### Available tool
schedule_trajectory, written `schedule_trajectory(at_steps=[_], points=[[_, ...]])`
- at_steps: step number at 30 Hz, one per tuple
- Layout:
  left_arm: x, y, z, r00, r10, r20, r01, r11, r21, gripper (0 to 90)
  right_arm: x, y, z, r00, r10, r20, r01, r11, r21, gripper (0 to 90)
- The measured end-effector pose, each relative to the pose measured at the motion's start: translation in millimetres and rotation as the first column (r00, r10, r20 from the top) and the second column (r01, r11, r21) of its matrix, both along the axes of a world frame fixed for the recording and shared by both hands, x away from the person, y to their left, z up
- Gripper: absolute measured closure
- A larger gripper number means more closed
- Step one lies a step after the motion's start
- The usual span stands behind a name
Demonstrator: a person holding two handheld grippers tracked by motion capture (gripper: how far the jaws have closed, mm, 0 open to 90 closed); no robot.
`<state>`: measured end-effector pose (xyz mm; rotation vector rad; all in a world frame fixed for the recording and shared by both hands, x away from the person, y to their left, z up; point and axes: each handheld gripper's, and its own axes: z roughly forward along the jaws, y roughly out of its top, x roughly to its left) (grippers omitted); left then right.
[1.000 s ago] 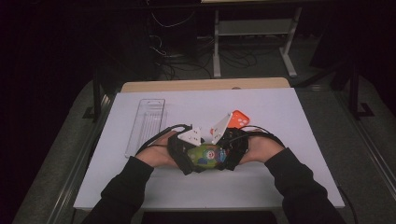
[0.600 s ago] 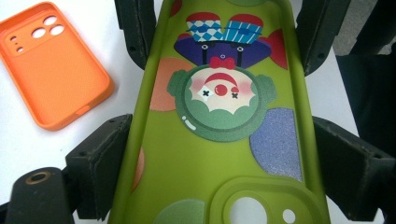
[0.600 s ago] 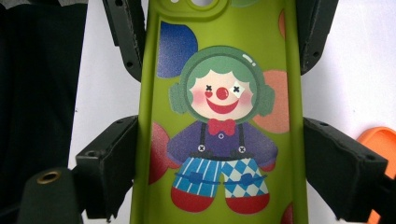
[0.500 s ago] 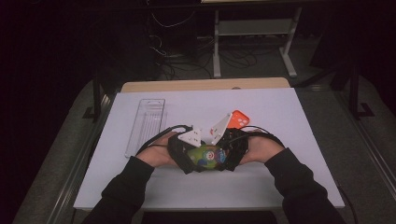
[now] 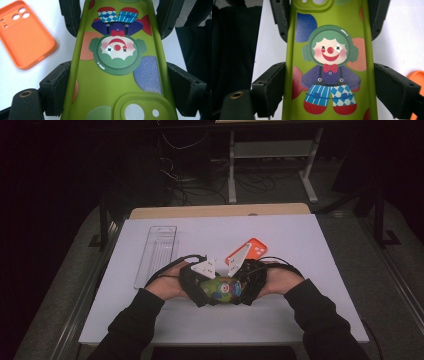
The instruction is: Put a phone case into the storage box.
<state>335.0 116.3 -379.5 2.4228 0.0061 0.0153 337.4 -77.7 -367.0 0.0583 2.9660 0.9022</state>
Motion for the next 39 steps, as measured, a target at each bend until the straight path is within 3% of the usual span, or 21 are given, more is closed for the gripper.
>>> schedule_trajectory(at_steps=[3,9,12,14,18,21,23,26,28,29,30,32,33,35,36,37,38,39], points=[[1.0,0.5,-0.5,0.9998,0.012,-0.012,-0.012,0.9999,0.004,15.5,0.7,-2.4,1.1,0.9998,-0.018,-0.007,0.018,1.0,0.017,3.7],[2.6,3.2,-1.5,0.9976,0.066,-0.021,-0.066,0.9978,0.004,15.5,3.9,-12.7,6.7,0.997,-0.078,-0.005,0.078,0.994,0.073,0.0],[5.5,5.5,-1.5,0.9959,0.09,-0.003,-0.09,0.9958,0.016,15.5,7.6,-20.7,7.4,0.9921,-0.125,0.001,0.125,0.987,0.101,0.0],[5.8,7.2,-2.3,0.9919,0.126,-0.01,-0.126,0.9919,0.014,15.5,7.8,-28.3,8.4,0.9844,-0.174,-0.024,0.176,0.979,0.105,0.0],[5.3,8.2,-3.4,0.9826,0.185,-0.012,-0.185,0.9827,0.008,15.5,10.8,-41.9,10.3,0.9722,-0.234,-0.004,0.232,0.961,0.153,0.0],[4.7,7.1,-4.1,0.9754,0.22,-0.004,-0.22,0.9753,0.017,15.5,9.9,-53.2,10.7,0.9413,-0.331,-0.069,0.338,0.922,0.19,0.0],[3.6,5.1,-5.1,0.9677,0.252,0.0,-0.252,0.9676,0.016,15.5,10.0,-58.2,9.0,0.9262,-0.369,-0.079,0.377,0.902,0.209,0.0],[3.1,3.4,-4.6,0.9575,0.288,0.013,-0.289,0.957,0.03,15.5,6.7,-63.2,5.4,0.8914,-0.437,-0.122,0.453,0.86,0.233,0.0],[3.2,3.3,-4.3,0.953,0.301,0.029,-0.303,0.9519,0.048,15.5,5.4,-65.9,2.2,0.8785,-0.462,-0.121,0.478,0.844,0.243,0.0],[3.0,2.9,-4.9,0.9465,0.322,0.022,-0.323,0.9454,0.047,15.5,4.8,-66.9,0.6,0.876,-0.466,-0.124,0.482,0.839,0.253,0.0],[2.4,2.0,-6.2,0.9361,0.352,0.012,-0.352,0.9356,0.028,15.5,3.2,-67.2,-1.1,0.8639,-0.487,-0.13,0.503,0.825,0.258,0.0],[2.0,1.8,-7.1,0.9204,0.391,-0.003,-0.391,0.9203,0.016,15.5,0.0,-68.2,-5.6,0.851,-0.512,-0.118,0.524,0.809,0.267,0.0],[1.7,1.7,-7.4,0.9137,0.406,-0.014,-0.406,0.9138,0.017,15.5,-2.7,-68.1,-8.3,0.8335,-0.542,-0.106,0.549,0.791,0.269,0.0],[2.0,1.9,-7.8,0.9037,0.428,-0.003,-0.428,0.9036,0.015,15.5,-6.0,-69.6,-14.2,0.8151,-0.57,-0.104,0.573,0.768,0.286,0.0],[2.1,2.3,-7.9,0.9008,0.434,-0.002,-0.434,0.9007,0.014,15.5,-7.6,-70.2,-16.9,0.7996,-0.589,-0.119,0.595,0.751,0.285,0.0],[2.6,3.0,-7.4,0.8945,0.447,0.001,-0.447,0.8944,0.01,15.5,-8.0,-71.3,-19.4,0.7922,-0.598,-0.121,0.605,0.742,0.288,0.0],[2.9,3.6,-6.9,0.8904,0.455,0.0,-0.455,0.8904,0.007,15.5,-9.1,-73.0,-23.2,0.7776,-0.615,-0.132,0.623,0.726,0.289,0.0],[3.2,4.1,-6.5,0.8861,0.464,0.0,-0.464,0.8861,0.002,15.5,-9.7,-74.6,-25.6,0.7663,-0.63,-0.126,0.636,0.717,0.286,0.0]])
